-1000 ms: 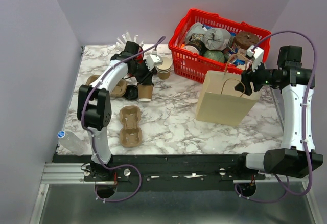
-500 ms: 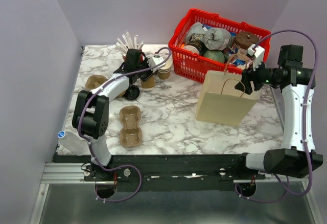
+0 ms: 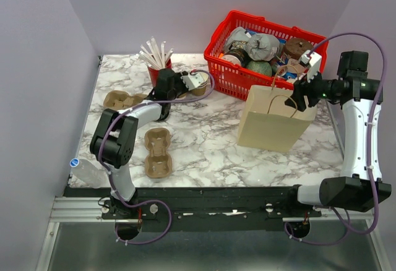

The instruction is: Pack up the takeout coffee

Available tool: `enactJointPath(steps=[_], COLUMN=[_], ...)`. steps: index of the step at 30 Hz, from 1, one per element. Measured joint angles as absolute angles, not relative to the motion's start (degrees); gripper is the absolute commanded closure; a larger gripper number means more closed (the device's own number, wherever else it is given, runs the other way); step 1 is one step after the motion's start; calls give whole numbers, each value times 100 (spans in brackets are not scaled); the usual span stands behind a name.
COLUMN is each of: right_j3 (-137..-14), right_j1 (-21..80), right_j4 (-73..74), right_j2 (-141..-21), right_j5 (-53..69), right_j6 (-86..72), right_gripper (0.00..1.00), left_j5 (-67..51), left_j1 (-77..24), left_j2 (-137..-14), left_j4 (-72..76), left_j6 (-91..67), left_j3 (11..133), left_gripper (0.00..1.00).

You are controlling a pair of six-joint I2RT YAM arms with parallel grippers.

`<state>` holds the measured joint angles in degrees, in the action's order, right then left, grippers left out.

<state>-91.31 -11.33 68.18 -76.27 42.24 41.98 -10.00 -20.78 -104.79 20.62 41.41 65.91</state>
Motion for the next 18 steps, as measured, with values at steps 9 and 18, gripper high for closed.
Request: enactJointPath(steps=[9,18], right_j3=[-9273,-9273], right_j1=[-1133,-1133], right_j4=[6910,6912], right_j2=[-7647,-7651], right_j5=[4222,4222], right_j6=[4160,4110], right_gripper=[32,32], left_j5=[-685,-357], left_j1=[-2191,-2342], left_j2=[-10501,-10501], left_j4=[2974,3409], left_j6=[4292,4342], left_j3=[5865,5605], left_gripper=[72,43])
